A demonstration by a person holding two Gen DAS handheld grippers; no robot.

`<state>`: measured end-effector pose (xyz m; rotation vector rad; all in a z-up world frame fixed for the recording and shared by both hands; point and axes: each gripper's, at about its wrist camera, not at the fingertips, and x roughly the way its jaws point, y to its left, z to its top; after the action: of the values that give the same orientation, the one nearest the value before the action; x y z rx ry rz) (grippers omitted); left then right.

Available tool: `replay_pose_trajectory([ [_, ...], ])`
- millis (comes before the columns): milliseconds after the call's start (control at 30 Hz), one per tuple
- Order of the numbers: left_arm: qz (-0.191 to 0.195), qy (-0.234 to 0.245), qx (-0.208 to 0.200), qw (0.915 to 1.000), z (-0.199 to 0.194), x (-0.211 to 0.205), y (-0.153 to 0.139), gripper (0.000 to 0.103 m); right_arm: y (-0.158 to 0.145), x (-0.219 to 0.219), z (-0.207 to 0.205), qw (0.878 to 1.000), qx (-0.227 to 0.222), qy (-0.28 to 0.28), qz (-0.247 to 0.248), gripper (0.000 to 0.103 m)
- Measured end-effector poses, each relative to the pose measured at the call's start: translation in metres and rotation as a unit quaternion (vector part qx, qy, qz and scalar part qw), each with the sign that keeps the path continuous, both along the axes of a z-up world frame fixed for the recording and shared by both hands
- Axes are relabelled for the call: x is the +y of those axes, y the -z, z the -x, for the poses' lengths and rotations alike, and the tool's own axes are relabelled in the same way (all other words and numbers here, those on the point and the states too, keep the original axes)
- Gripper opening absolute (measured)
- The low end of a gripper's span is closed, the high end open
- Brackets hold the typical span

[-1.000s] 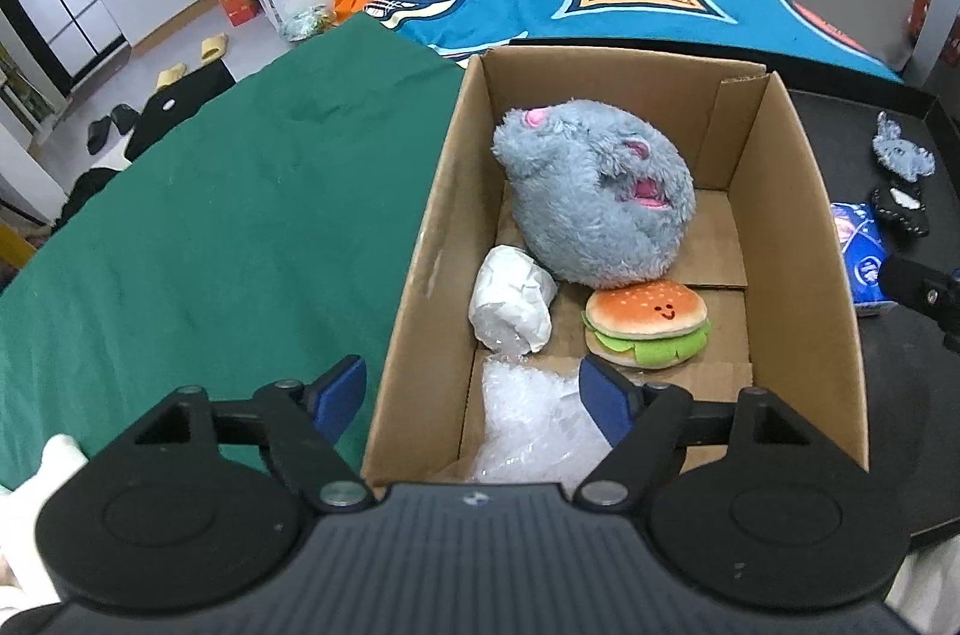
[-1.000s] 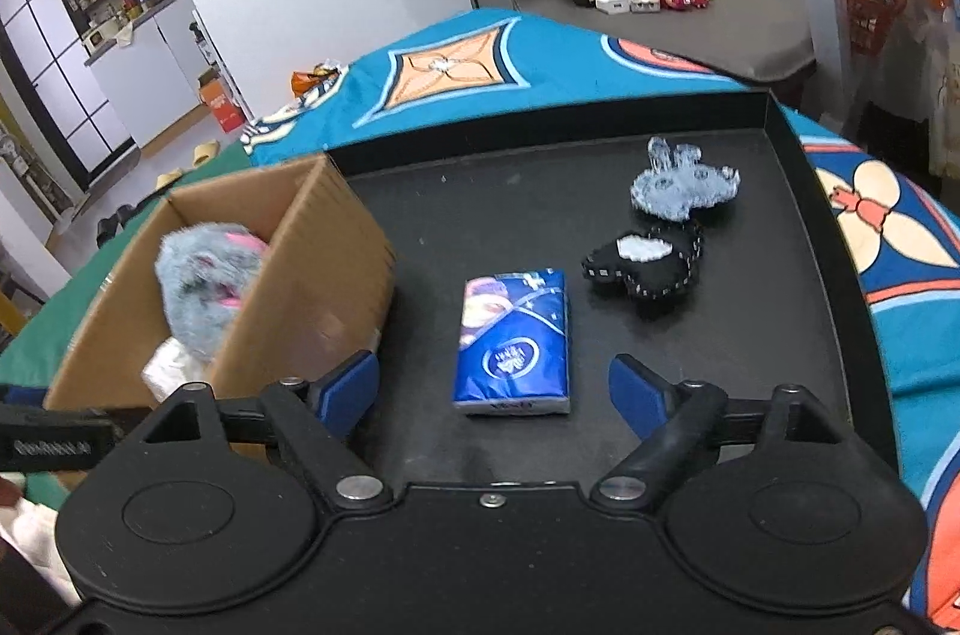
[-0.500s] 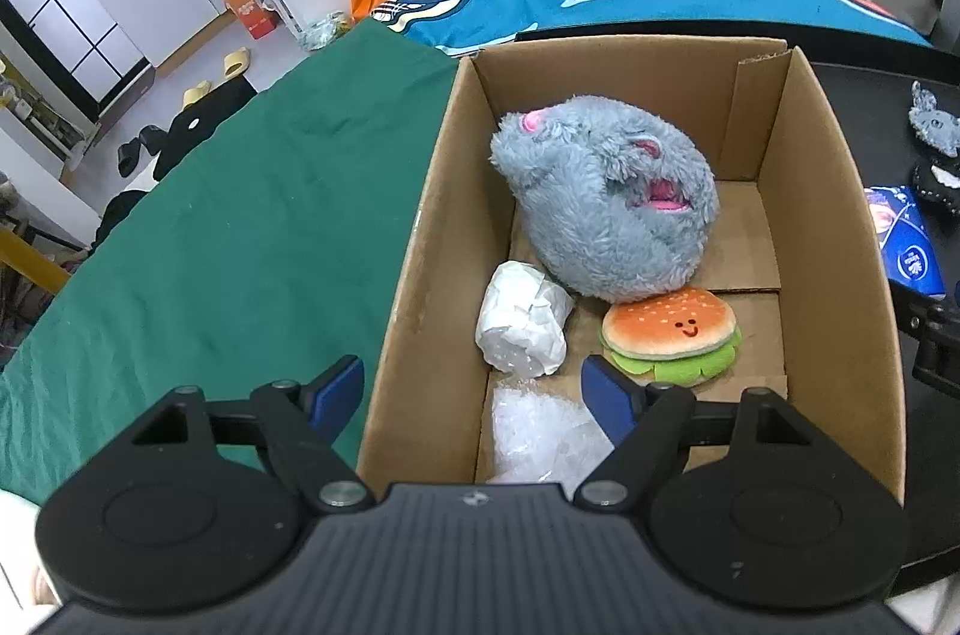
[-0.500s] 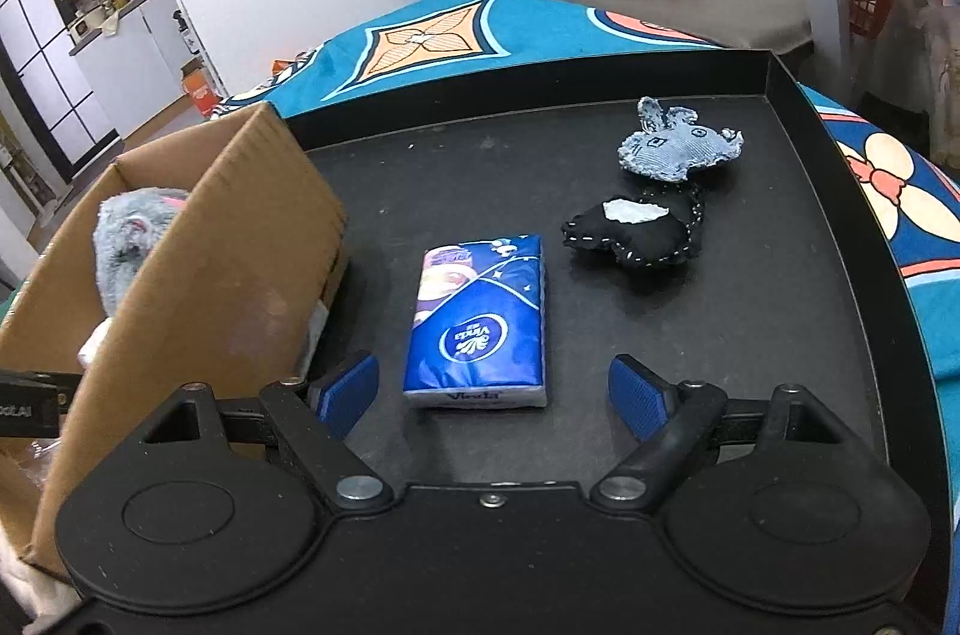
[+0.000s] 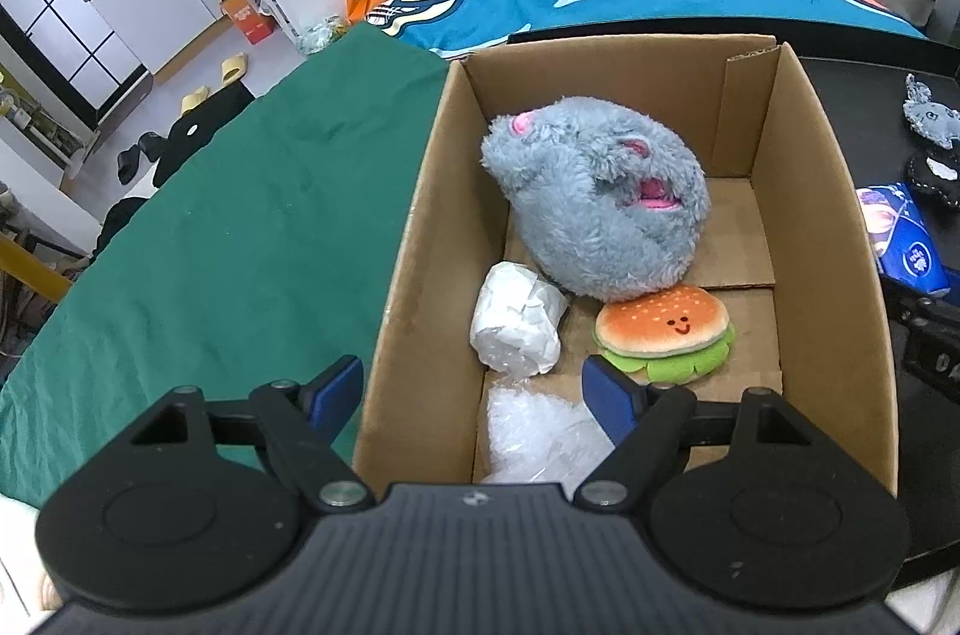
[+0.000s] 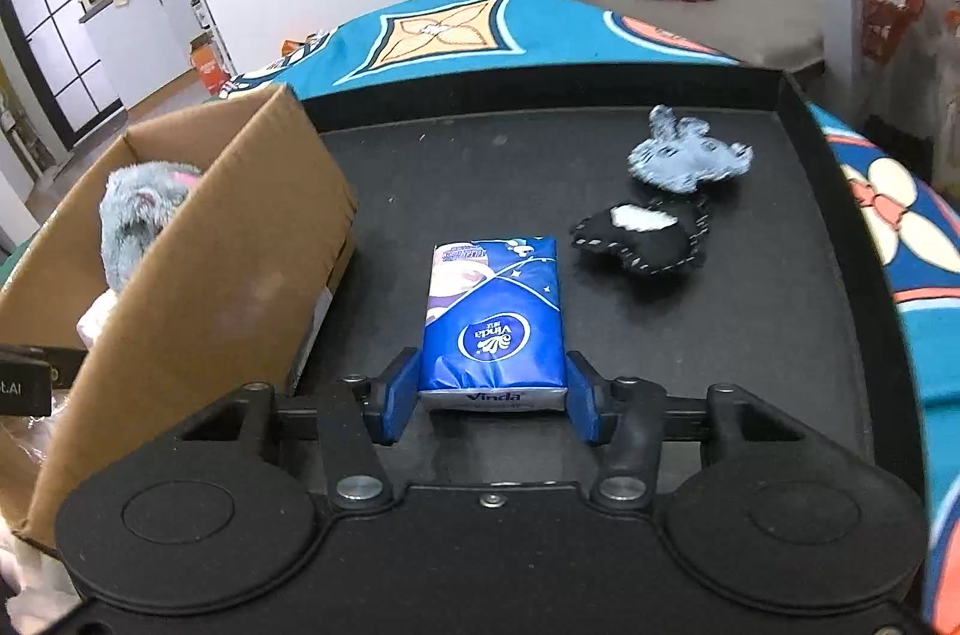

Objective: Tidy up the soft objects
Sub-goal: 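Reach the right gripper to the blue tissue pack and grasp it, then carry the blue tissue pack into the box beside the hamburger and release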

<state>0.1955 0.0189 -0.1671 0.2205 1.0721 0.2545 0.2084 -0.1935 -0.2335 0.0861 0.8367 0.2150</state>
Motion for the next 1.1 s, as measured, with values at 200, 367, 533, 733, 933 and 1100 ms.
replay_pose_trajectory([
  [200, 0.002, 0.001, -0.003, 1.0, 0.006, 0.004, -0.006, 0.079, -0.021, -0.007, 0.008, 1.0, -0.006, 0.01, -0.017, 0.049],
  [367, 0.007, 0.0, -0.01, 0.9999, 0.011, 0.008, -0.013, 0.079, -0.035, -0.009, 0.014, 1.0, -0.013, 0.012, -0.019, 0.049],
  [533, 0.015, -0.001, -0.016, 0.9998, 0.016, 0.013, -0.019, 0.079, -0.047, -0.011, 0.019, 1.0, -0.023, 0.013, -0.015, 0.049],
  [733, 0.026, 0.0, -0.027, 0.9993, 0.021, 0.018, -0.026, 0.079, -0.063, -0.01, 0.025, 0.999, -0.036, 0.014, -0.013, 0.049],
  [933, 0.04, 0.0, -0.038, 0.9985, 0.026, 0.024, -0.031, 0.079, -0.082, -0.004, 0.03, 0.998, -0.052, 0.01, -0.014, 0.049],
  [1100, 0.049, -0.002, -0.043, 0.9979, 0.029, 0.029, -0.032, 0.079, -0.093, 0.004, 0.032, 0.998, -0.064, 0.001, -0.007, 0.049],
])
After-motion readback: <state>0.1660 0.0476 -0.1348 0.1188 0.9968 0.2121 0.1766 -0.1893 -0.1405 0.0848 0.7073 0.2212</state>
